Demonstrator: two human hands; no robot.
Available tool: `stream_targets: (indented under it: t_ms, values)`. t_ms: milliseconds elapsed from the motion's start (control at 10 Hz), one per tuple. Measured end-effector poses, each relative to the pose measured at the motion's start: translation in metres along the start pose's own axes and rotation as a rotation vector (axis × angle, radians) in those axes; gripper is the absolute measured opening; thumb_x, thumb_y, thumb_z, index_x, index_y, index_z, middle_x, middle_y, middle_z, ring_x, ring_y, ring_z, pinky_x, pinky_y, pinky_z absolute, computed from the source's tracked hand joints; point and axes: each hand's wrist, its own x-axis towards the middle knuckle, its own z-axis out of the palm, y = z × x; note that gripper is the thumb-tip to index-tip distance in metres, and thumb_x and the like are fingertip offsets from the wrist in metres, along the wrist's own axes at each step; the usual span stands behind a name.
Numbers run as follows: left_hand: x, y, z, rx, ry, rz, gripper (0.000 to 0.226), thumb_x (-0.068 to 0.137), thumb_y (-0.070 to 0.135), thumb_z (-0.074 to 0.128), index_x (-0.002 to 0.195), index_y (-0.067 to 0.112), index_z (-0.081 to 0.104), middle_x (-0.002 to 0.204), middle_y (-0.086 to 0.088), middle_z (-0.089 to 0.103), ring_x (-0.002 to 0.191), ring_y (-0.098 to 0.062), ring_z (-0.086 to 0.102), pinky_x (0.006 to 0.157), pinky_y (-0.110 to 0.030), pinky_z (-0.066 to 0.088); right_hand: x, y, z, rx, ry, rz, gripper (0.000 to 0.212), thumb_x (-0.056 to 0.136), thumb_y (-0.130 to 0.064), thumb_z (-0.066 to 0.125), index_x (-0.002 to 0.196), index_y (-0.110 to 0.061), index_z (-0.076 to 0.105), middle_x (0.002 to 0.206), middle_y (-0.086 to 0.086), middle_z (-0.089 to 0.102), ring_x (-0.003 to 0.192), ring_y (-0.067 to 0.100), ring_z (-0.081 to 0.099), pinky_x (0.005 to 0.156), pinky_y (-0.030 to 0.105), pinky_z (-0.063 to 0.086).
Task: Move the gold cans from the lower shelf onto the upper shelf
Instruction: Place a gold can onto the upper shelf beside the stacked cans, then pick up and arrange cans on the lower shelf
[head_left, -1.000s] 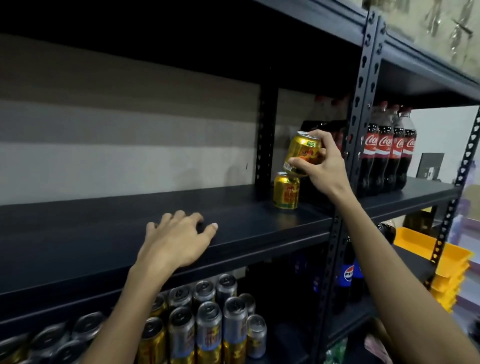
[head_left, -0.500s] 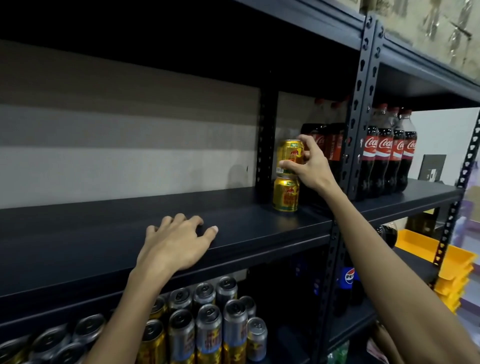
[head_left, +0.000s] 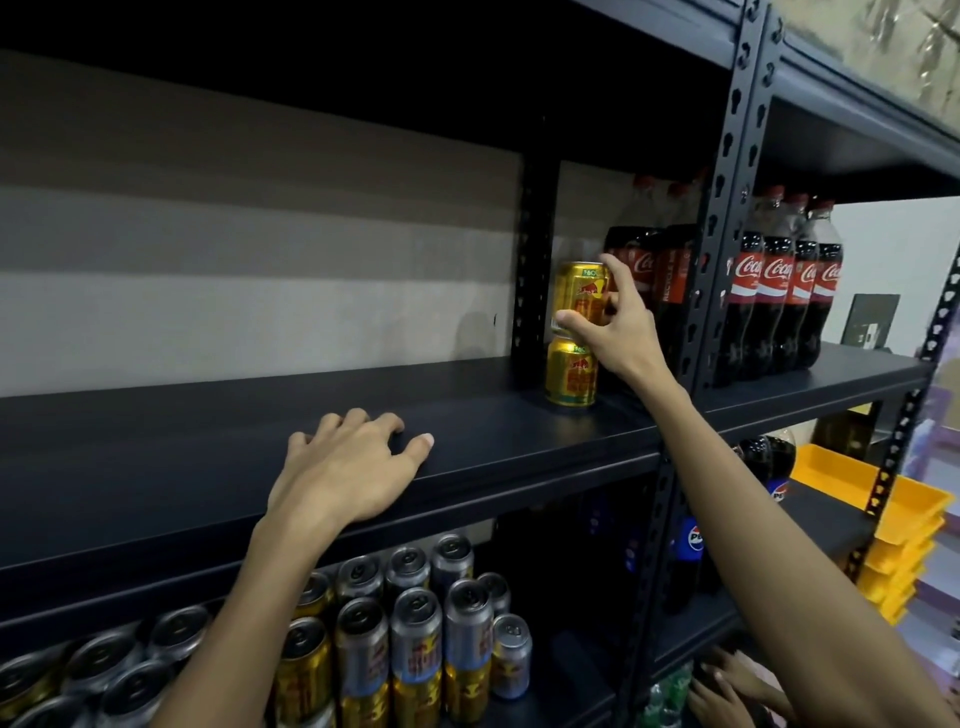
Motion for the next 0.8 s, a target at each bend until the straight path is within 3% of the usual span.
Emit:
stream_targets:
  t_ms: [200,400,500,600,700,800]
  values:
    - [-0.001,0.0,-0.001,-0.003,-0.004,-0.002,0.061,0.096,0.069,0.019,0.144,0.037,0.039,0.15,0.001,0.04,0.137,-0.023,0.034,0.108,-0.048,0.027,-0.003,0.001,0.005,-0.007,0.012,0.01,0.09,0.086,-0.025,0.081,0.157,-0.025,0.026,0.111,-0.021,0.053,0.094,-0.015,0.052,0.076,0.002,0.038]
    - [-0.001,0.0,-0.001,-0.013,0.009,0.001,0.061,0.096,0.069,0.02,0.143,0.036,0.041,0.148,0.002,0.041,0.136,-0.022,0.035,0.108,-0.047,0.027,-0.008,0.0,0.01,0.006,0.031,0.01,0.096,0.09,-0.024,0.077,0.163,-0.028,0.014,0.128,-0.016,0.048,0.105,-0.011,0.049,0.085,0.0,0.034]
    - [-0.001,0.001,0.001,-0.04,0.046,-0.008,0.059,0.096,0.068,0.023,0.14,0.035,0.045,0.144,0.002,0.046,0.133,-0.022,0.039,0.106,-0.046,0.029,-0.018,0.0,0.013,0.016,0.057,0.024,0.104,0.09,-0.03,0.077,0.163,-0.035,0.003,0.149,-0.005,0.047,0.123,0.001,0.05,0.107,0.023,0.04]
    - [-0.008,0.002,0.002,-0.083,0.161,-0.016,0.055,0.097,0.064,0.029,0.135,0.03,0.052,0.134,0.001,0.055,0.123,-0.023,0.05,0.099,-0.044,0.035,-0.038,0.003,0.017,-0.012,0.144,0.035,0.105,0.089,-0.039,0.077,0.162,-0.037,0.002,0.162,0.002,0.032,0.144,0.019,0.037,0.12,0.041,0.032]
    - [-0.019,0.007,0.006,-0.032,0.398,0.002,0.048,0.099,0.056,0.034,0.127,0.025,0.057,0.117,0.0,0.065,0.103,-0.024,0.061,0.076,-0.037,0.039,-0.066,0.0,0.02,0.011,0.202,0.053,0.095,0.091,-0.035,0.075,0.162,-0.033,0.013,0.16,0.001,0.033,0.144,0.016,0.035,0.116,0.034,0.032]
    - [-0.031,0.012,0.029,0.095,0.681,0.085,0.037,0.1,0.042,0.039,0.105,0.018,0.067,0.093,-0.002,0.071,0.08,-0.026,0.064,0.064,-0.036,0.039,-0.098,0.003,0.029,0.023,0.237,0.069,0.084,0.092,-0.025,0.074,0.16,-0.027,0.025,0.155,0.001,0.039,0.137,0.011,0.041,0.112,0.019,0.035]
